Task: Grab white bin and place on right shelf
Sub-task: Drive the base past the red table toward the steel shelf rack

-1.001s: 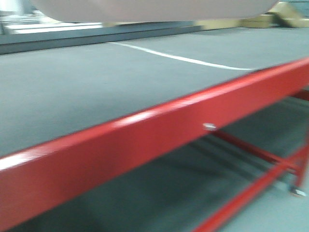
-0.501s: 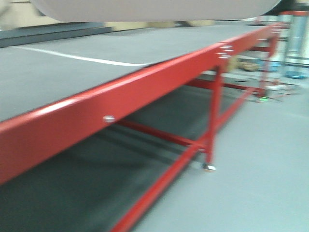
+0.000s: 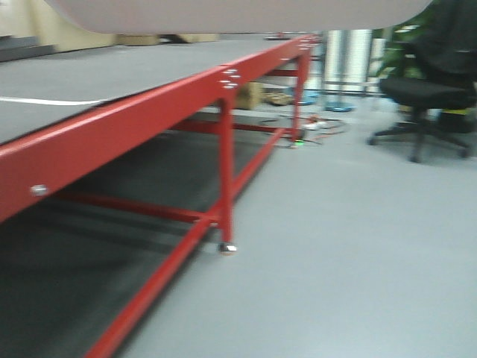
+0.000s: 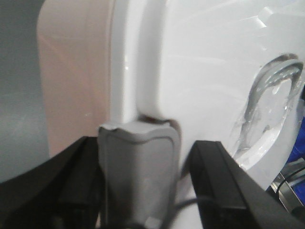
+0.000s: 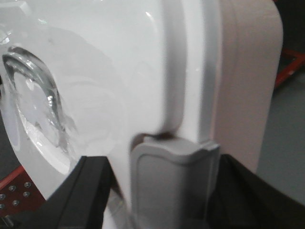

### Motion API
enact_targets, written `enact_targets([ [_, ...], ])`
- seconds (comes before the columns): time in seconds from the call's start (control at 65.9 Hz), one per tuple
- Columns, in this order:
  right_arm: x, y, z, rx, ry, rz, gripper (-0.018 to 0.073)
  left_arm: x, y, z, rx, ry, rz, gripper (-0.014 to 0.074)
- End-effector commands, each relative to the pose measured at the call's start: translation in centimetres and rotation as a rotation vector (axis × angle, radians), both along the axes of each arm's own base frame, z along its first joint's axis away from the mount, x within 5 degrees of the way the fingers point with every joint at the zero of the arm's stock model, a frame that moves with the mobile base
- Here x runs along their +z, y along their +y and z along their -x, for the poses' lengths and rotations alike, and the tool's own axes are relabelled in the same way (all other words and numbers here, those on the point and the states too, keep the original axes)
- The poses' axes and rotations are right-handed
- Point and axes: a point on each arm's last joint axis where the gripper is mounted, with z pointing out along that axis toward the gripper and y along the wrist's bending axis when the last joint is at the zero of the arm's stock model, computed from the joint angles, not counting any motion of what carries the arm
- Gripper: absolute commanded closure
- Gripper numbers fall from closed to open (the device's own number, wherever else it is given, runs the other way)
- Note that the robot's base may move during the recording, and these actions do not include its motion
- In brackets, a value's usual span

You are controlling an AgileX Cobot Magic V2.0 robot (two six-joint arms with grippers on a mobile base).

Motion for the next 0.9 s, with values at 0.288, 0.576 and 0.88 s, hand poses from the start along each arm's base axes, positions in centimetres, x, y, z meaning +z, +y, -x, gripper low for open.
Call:
enact_targets([
  [0.288, 2.53, 1.55, 2.09, 0.178, -0.049, -0.166, 0.0095, 2.43, -0.92, 1.45, -0.080, -0.064, 0.140, 0.0348],
  [0.576, 2.53, 1.55, 2.09, 0.178, -0.049, -0.166, 0.0095, 2.43, -0.92, 1.45, -0.080, -0.064, 0.140, 0.0348],
  [0.88, 2.74, 1.63, 2.68, 0.180, -0.066, -0.162, 0.0095, 2.43, -0.92, 1.45, -0.080, -0.064, 0.140, 0.0348],
])
